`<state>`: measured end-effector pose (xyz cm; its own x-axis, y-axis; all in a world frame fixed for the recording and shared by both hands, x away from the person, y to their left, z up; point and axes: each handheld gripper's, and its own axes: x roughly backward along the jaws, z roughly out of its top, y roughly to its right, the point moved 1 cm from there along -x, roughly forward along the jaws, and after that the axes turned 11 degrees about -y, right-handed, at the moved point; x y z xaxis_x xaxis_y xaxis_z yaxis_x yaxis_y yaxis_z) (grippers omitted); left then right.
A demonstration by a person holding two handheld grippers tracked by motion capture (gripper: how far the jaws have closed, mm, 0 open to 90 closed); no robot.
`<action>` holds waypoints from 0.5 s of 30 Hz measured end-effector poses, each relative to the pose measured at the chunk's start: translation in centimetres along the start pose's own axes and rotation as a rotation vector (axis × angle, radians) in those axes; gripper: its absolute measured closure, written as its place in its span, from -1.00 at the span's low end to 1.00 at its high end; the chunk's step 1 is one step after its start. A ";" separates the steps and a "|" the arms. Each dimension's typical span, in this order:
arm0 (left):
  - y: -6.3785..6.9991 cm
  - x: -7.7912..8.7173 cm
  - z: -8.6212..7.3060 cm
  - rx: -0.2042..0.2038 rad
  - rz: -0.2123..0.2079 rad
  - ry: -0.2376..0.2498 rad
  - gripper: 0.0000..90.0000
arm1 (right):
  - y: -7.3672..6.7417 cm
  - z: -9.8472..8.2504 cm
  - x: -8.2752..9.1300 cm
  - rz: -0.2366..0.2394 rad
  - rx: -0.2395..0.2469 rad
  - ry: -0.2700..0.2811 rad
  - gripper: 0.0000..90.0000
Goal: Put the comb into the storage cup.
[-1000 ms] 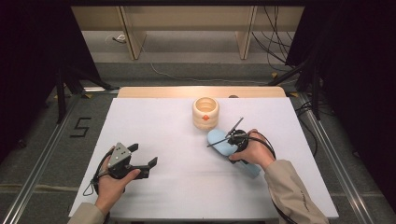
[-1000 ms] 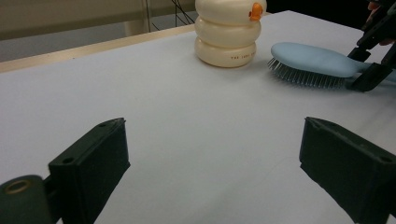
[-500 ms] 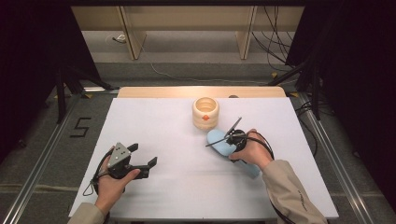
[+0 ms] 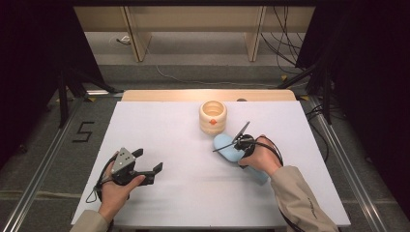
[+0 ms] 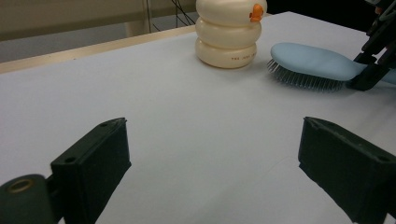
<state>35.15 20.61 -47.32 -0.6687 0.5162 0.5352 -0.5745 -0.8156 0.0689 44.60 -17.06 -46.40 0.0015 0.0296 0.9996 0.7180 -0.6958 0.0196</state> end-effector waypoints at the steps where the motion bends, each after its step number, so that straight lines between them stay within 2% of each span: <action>1: 0.0 0.0 0.0 0.000 0.000 0.000 -0.81 | 0.0 0.0 0.0 0.002 -0.005 0.001 0.54; 15: 0.0 0.0 0.0 0.001 0.000 0.002 -0.81 | 0.0 -0.3 0.0 0.009 -0.004 0.011 0.56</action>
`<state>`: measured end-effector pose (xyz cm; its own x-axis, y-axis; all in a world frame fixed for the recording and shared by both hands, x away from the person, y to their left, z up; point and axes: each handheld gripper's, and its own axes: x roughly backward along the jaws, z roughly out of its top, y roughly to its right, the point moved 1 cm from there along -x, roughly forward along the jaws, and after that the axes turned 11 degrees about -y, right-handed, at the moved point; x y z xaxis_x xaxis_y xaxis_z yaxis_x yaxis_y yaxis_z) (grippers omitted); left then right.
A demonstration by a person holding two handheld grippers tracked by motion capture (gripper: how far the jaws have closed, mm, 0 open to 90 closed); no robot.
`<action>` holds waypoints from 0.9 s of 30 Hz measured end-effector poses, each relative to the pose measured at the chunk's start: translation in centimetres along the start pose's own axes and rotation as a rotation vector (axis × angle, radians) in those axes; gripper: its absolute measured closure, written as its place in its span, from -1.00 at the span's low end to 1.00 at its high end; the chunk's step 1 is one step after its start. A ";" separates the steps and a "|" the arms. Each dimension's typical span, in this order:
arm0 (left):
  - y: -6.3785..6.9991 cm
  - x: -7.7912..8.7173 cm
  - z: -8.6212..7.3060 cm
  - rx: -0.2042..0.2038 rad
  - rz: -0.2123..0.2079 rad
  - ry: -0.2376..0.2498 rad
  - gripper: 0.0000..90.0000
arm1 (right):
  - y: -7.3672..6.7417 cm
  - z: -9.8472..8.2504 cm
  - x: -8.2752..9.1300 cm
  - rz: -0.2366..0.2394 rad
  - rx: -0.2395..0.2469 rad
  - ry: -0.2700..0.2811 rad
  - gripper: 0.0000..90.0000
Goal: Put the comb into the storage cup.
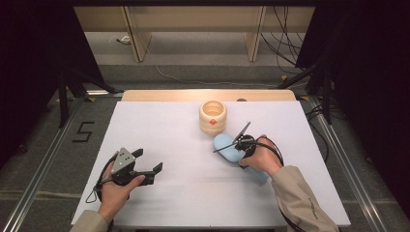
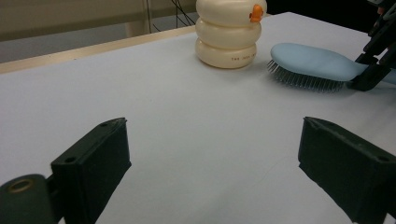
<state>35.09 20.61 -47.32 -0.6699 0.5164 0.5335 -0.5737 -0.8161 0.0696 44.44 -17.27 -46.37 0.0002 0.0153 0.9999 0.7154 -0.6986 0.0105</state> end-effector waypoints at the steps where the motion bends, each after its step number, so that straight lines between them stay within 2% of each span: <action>1: 0.0 0.0 0.0 0.000 -0.001 -0.001 -0.81 | 0.0 0.0 0.0 0.002 -0.003 0.000 0.56; 15: 0.0 0.0 0.0 -0.001 0.001 0.001 -0.81 | 0.1 -0.5 0.2 0.024 -0.018 0.036 0.56; 27: 0.1 0.0 0.0 -0.001 -0.001 0.000 -0.81 | 0.5 -1.7 1.8 0.041 -0.053 0.135 0.57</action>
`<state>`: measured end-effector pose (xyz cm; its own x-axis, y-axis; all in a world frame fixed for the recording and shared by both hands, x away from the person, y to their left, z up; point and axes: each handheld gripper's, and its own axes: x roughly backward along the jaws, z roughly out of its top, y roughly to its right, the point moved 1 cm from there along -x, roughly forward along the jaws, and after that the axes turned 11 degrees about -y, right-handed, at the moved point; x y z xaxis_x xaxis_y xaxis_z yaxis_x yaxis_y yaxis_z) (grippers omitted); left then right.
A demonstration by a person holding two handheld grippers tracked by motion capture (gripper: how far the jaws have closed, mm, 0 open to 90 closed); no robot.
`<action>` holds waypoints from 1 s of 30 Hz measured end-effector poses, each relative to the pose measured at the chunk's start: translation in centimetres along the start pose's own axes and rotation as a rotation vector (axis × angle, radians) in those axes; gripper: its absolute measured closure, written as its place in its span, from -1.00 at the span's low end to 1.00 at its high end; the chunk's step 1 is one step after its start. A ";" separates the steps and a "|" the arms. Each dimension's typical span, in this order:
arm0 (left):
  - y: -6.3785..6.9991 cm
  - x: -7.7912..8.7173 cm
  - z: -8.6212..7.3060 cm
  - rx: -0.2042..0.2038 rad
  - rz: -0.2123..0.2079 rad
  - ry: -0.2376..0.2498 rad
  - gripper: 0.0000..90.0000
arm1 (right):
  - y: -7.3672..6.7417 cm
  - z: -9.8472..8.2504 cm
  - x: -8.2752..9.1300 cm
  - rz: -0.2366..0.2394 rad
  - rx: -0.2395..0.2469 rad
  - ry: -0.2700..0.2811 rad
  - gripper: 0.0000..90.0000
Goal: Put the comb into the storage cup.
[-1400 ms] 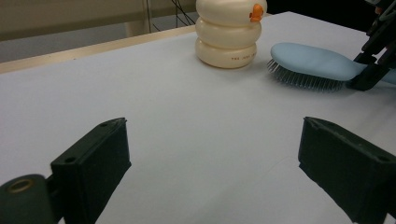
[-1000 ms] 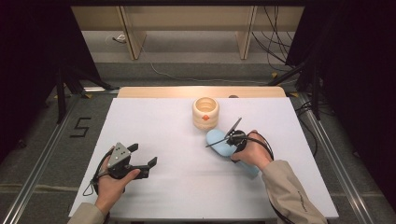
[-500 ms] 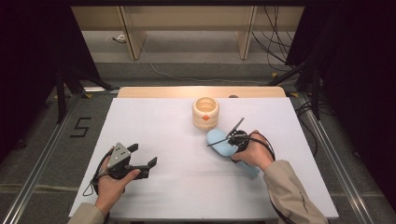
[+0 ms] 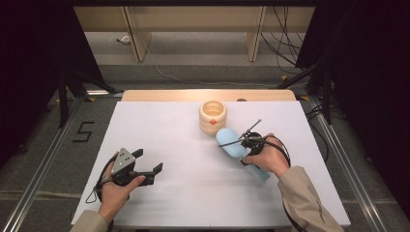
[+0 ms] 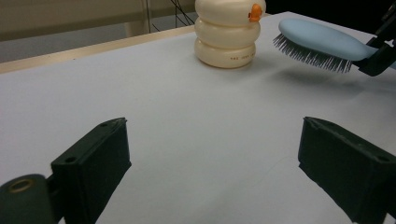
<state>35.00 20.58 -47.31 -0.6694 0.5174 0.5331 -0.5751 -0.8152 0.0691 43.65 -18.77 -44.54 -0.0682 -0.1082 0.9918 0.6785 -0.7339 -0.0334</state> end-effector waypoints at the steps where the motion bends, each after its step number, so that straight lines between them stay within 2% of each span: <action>1: 0.0 0.0 0.0 0.000 0.000 0.000 -0.81 | 0.0 -0.1 0.1 0.004 -0.005 0.015 0.56; 9: 0.0 0.0 0.0 0.000 0.000 0.001 -0.81 | -0.1 -0.6 0.9 0.023 -0.037 0.121 0.56; 17: 0.0 0.1 0.0 -0.002 0.000 0.002 -0.81 | -0.5 -0.8 1.2 0.017 -0.032 0.205 0.56; 30: 0.1 0.0 0.0 -0.006 -0.003 0.000 -0.81 | -1.2 -1.1 1.6 0.024 -0.058 0.347 0.56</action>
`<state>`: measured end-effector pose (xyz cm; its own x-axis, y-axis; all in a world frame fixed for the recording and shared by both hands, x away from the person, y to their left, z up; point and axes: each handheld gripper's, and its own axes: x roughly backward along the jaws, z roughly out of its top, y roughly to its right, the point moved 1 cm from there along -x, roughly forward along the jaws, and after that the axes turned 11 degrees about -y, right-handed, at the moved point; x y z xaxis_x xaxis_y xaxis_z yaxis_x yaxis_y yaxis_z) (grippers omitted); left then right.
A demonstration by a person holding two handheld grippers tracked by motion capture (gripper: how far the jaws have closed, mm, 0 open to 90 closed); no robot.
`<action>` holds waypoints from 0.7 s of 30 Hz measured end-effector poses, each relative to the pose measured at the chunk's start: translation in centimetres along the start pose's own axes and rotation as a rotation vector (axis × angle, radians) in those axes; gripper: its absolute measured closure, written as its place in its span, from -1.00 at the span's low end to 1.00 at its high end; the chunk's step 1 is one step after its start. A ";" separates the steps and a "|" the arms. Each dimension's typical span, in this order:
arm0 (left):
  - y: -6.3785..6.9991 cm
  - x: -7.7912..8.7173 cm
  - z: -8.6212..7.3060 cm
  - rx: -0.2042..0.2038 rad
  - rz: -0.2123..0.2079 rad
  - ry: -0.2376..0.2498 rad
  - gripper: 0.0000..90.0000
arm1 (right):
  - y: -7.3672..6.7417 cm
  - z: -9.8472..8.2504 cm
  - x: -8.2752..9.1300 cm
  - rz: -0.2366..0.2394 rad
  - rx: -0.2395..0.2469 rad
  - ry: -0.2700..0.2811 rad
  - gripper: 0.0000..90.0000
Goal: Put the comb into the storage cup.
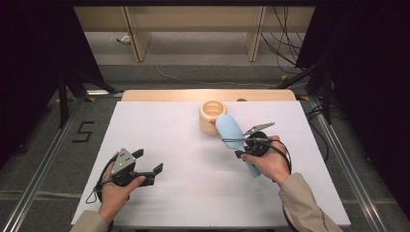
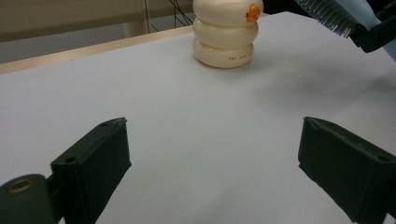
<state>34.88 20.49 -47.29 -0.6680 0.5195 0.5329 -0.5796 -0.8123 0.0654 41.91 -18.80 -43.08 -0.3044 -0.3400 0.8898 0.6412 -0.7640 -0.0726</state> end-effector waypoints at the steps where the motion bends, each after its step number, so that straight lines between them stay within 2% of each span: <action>1: 0.0 0.0 0.0 0.000 0.000 0.001 -0.81 | 0.0 0.0 0.0 -0.001 0.001 0.007 0.56; 21: 0.0 0.0 0.0 0.000 -0.002 -0.001 -0.81 | -0.9 0.5 0.5 0.007 0.010 0.119 0.57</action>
<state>34.86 20.46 -47.31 -0.6665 0.5205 0.5337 -0.5808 -0.8114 0.0660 41.57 -18.00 -42.35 -0.3811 -0.4087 0.8293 0.6504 -0.7560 -0.0736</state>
